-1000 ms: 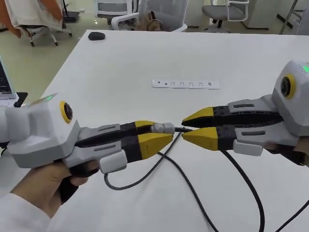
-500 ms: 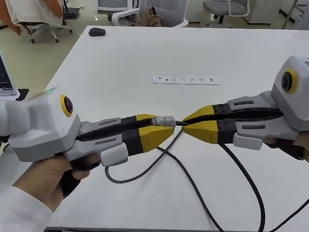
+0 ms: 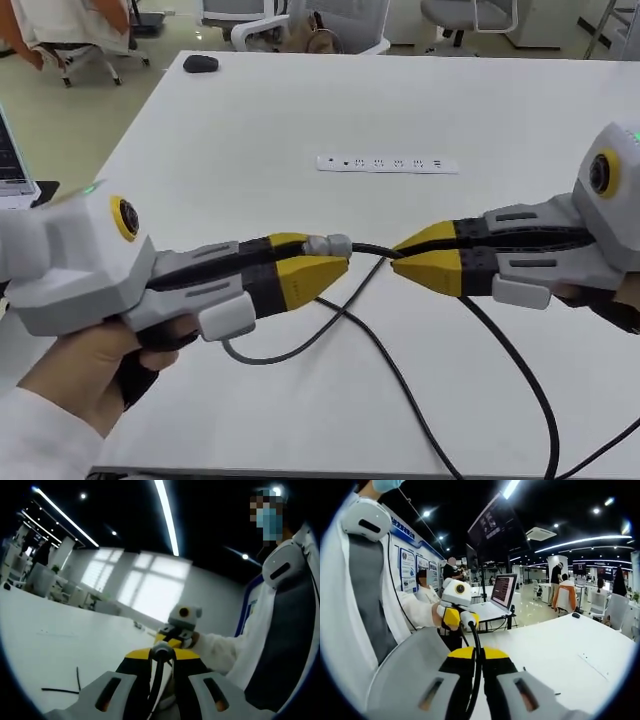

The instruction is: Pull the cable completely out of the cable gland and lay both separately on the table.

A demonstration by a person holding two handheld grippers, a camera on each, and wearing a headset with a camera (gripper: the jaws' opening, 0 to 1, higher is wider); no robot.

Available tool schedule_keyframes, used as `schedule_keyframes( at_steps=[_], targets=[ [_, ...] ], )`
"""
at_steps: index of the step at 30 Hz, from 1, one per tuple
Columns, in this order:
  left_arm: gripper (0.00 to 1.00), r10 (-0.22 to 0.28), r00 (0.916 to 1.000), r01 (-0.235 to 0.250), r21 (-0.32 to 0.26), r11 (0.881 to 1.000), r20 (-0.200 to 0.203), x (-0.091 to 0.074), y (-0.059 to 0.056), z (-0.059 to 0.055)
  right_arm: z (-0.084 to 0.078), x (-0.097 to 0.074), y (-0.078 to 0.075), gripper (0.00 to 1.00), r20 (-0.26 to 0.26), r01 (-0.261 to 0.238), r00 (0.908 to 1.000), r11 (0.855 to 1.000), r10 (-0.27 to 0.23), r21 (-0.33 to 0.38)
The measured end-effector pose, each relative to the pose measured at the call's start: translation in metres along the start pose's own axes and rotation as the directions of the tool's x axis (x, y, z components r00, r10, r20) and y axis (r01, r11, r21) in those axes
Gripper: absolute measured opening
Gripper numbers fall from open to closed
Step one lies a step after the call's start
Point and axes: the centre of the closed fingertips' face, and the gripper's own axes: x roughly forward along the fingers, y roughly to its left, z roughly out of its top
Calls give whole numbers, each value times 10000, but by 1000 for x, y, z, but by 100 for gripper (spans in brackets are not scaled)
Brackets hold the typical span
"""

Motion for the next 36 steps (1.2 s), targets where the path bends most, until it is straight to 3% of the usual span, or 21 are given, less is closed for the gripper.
schedule_keyframes(
  at_steps=[3,12,19,24,36],
  targets=[
    [17,-4,10000,4,-28,10000,4,0,0,0,-8,-3,-6,3,-383,255,9989,9993,-266,-291],
    [17,73,9999,-73,-5,10000,71,-3,2,2,-32,-18,-23,2,-935,947,9911,9955,-951,-89],
    [17,85,10000,-85,-48,10000,33,-4,1,0,-67,-31,-40,2,-1870,1642,9692,9864,-1603,56],
    [17,18,10000,-17,-54,10000,33,-2,0,0,-88,-36,-43,2,-2453,1882,9529,9820,-1782,175],
    [17,9,10000,-9,-9,10000,-25,-1,0,0,-99,-41,-45,3,-2501,2136,9489,9750,-1923,609]
  ],
)
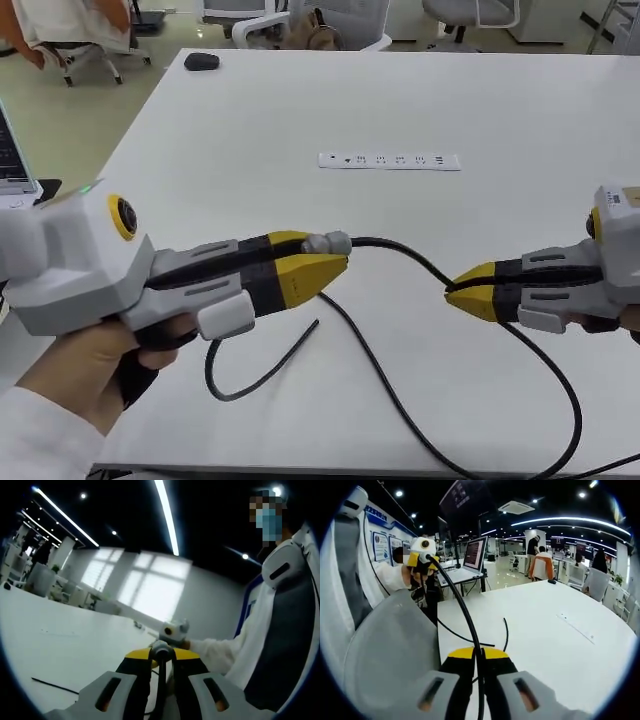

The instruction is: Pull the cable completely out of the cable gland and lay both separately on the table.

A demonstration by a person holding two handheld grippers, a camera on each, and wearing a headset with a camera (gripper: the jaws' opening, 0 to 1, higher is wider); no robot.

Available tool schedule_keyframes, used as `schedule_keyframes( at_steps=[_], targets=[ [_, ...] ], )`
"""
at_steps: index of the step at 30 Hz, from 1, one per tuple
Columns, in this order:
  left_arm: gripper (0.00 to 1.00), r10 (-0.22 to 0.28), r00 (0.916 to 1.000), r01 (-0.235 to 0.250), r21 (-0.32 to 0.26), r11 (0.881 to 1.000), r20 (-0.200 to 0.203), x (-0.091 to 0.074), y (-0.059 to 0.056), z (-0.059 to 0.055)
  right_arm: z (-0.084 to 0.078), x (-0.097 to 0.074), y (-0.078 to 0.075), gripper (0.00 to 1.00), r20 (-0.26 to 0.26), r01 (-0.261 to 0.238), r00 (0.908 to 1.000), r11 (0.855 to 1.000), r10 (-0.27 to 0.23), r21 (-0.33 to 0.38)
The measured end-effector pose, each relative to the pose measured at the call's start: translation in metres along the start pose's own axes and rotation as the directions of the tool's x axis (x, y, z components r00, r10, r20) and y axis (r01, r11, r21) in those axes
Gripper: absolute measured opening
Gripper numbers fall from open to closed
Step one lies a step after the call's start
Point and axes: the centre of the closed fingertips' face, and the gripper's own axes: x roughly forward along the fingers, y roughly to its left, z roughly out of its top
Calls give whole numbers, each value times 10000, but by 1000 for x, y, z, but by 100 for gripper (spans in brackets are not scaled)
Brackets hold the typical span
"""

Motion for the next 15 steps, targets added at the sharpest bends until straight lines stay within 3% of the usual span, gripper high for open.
schedule_keyframes(
  at_steps=[5,8,11,12,15],
  targets=[
    [17,228,9997,-228,-85,9997,6,1,4,-2,-5,1,0,4,-350,49,9994,9999,-46,101],
    [17,299,9995,-296,-218,9993,139,3,6,-1,-5,-2,2,4,-509,56,9987,9993,-74,-372],
    [17,602,9982,-602,-186,9980,4,4,12,-4,-3,-4,1,5,-621,141,9979,9987,-172,-491],
    [17,690,9975,-692,-126,9975,-123,5,13,-7,0,-7,-1,6,-622,355,9973,9976,-391,-589],
    [17,580,9983,-583,-244,9980,-97,7,10,-7,13,-9,3,13,-310,377,9987,9965,-401,-741]
  ],
)
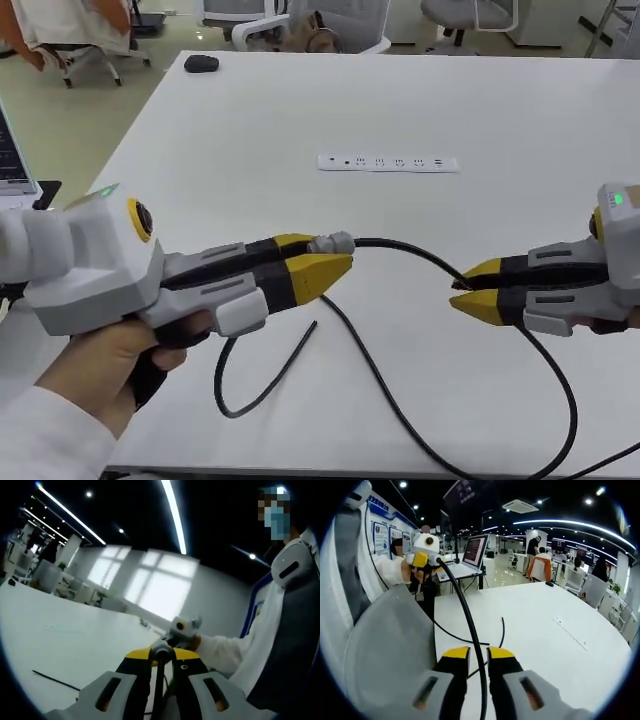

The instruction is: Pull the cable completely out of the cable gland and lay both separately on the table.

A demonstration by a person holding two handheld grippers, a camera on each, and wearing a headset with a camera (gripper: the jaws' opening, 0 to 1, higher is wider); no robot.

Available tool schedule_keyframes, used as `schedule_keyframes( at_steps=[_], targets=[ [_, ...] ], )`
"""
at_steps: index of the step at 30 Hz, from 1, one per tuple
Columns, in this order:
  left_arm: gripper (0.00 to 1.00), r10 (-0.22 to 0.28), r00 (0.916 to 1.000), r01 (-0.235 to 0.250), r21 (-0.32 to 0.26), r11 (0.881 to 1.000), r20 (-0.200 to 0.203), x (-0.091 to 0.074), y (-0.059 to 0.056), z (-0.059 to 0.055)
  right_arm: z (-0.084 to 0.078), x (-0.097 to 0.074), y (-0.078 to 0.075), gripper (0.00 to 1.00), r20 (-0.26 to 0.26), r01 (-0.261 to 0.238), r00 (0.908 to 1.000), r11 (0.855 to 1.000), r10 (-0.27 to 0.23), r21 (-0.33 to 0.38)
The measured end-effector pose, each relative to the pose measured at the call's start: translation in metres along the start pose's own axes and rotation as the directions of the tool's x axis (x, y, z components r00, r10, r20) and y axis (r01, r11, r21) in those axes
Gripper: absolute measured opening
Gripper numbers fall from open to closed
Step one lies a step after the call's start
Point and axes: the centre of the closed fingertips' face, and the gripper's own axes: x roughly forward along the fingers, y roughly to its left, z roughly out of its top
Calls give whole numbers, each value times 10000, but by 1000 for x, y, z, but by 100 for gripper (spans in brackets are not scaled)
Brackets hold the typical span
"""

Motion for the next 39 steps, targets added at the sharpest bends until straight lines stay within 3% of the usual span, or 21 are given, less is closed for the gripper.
schedule_keyframes(
  at_steps=[5,9,13,18,23,27,39],
  targets=[
    [17,-149,9998,149,-26,9999,-160,5,-4,-3,38,-1,12,18,1095,-221,9935,9959,316,-875],
    [17,-265,9992,262,-105,9996,-300,8,-6,-7,64,0,25,17,1542,-523,9847,9823,807,-1799],
    [17,-347,9986,342,-128,9993,-392,10,-8,-10,80,3,40,17,1732,-987,9750,9697,1391,-2234],
    [17,-540,9976,535,-125,9985,-432,11,-12,-11,87,10,49,16,1683,-1367,9684,9561,1841,-2592],
    [17,-576,9951,579,21,9983,-801,13,-14,-18,90,15,51,12,1666,-1495,9655,9500,2000,-2743],
    [17,-599,9958,598,-43,9982,-700,12,-14,-17,90,16,54,8,1622,-1645,9625,9431,2176,-2891],
    [17,-573,9964,567,-107,9983,-632,11,-13,-15,87,17,54,6,1706,-1596,9621,9465,2128,-2804]
  ],
)
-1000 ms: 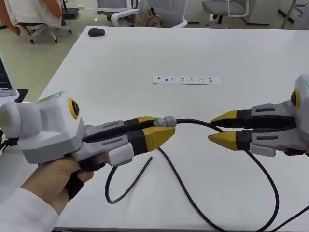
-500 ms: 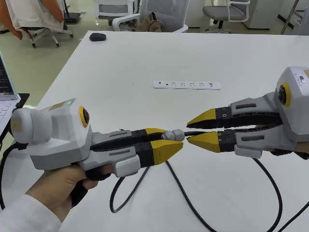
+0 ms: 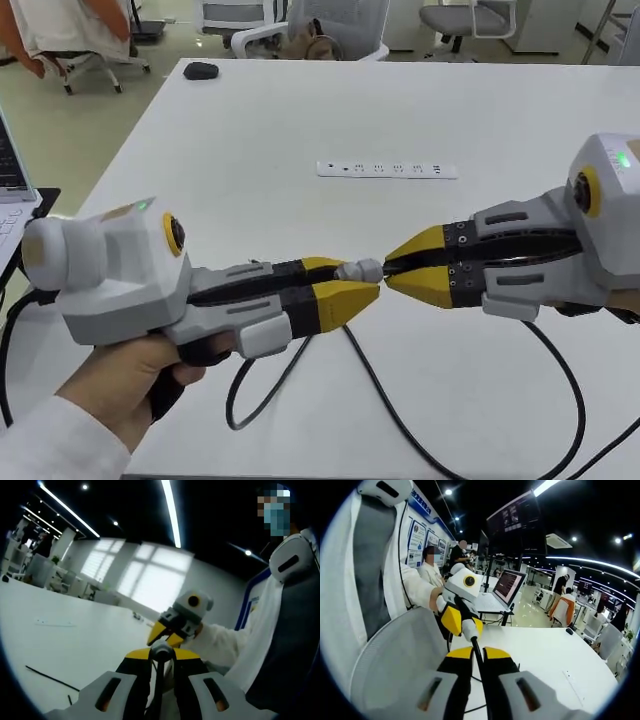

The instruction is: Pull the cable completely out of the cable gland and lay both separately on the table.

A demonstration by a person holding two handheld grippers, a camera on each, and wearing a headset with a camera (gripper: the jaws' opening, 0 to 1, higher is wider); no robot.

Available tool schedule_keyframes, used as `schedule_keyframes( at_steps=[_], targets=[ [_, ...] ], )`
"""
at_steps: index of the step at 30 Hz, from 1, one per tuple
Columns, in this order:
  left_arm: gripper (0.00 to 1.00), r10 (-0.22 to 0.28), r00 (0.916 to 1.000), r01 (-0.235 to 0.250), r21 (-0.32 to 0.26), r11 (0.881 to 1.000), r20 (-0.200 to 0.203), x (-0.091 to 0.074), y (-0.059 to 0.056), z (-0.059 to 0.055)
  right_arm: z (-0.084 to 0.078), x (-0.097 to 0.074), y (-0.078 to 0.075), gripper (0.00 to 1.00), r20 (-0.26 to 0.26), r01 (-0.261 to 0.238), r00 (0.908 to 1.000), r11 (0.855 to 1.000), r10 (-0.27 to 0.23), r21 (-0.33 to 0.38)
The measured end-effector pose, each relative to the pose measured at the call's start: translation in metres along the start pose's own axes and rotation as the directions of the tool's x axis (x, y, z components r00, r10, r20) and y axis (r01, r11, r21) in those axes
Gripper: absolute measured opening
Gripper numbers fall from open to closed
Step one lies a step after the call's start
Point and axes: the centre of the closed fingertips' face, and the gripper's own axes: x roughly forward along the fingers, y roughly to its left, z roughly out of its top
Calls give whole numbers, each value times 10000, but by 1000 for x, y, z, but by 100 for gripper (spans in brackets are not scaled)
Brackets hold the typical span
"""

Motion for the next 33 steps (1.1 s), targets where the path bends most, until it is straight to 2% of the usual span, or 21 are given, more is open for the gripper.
schedule_keyframes(
  at_steps=[17,33],
  targets=[
    [17,169,9999,-169,9,9999,-27,-5,4,0,-15,-8,-3,4,-19,211,9998,9988,-210,443],
    [17,366,9992,-367,27,9993,146,-14,11,6,-46,-23,-9,4,-393,605,9977,9904,-560,1241]
  ],
)
